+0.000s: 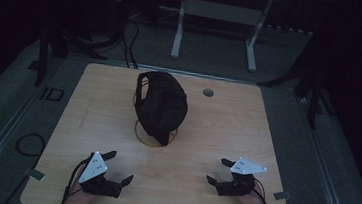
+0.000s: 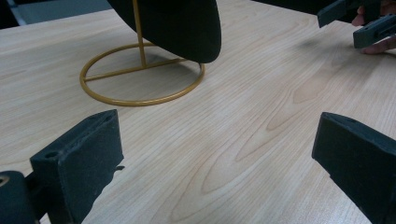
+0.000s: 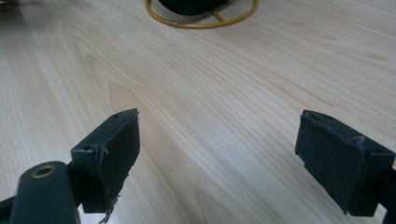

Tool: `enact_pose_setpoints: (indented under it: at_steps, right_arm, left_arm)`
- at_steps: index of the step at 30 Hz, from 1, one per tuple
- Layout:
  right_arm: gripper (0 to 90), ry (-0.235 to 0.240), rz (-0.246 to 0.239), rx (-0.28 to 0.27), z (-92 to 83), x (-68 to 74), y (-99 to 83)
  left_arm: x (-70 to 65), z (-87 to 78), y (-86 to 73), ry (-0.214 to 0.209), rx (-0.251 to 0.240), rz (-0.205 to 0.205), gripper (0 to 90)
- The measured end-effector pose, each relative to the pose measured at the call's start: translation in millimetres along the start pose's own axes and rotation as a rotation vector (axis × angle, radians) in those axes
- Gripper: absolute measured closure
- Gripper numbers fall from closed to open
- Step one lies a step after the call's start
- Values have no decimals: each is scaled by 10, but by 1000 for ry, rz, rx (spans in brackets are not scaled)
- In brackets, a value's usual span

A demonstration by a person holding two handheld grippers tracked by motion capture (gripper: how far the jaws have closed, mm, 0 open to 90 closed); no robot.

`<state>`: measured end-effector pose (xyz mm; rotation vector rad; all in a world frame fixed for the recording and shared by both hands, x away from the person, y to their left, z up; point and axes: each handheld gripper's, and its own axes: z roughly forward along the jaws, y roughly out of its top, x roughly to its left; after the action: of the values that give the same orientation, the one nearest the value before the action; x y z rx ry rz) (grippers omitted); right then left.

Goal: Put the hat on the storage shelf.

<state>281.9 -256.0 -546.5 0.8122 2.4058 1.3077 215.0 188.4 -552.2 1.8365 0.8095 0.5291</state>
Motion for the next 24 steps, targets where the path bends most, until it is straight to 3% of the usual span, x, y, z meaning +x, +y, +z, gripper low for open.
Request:
enact_pose_setpoints:
  at_steps: [10, 24]
  right_arm:
    - [138, -66, 13, -3, -140, -158, -96]
    - [139, -69, 28, -5, -149, -195, -119]
  left_arm:
    - [9, 5, -6, -1, 5, -4, 21]
    - [9, 1, -19, -2, 7, -5, 21]
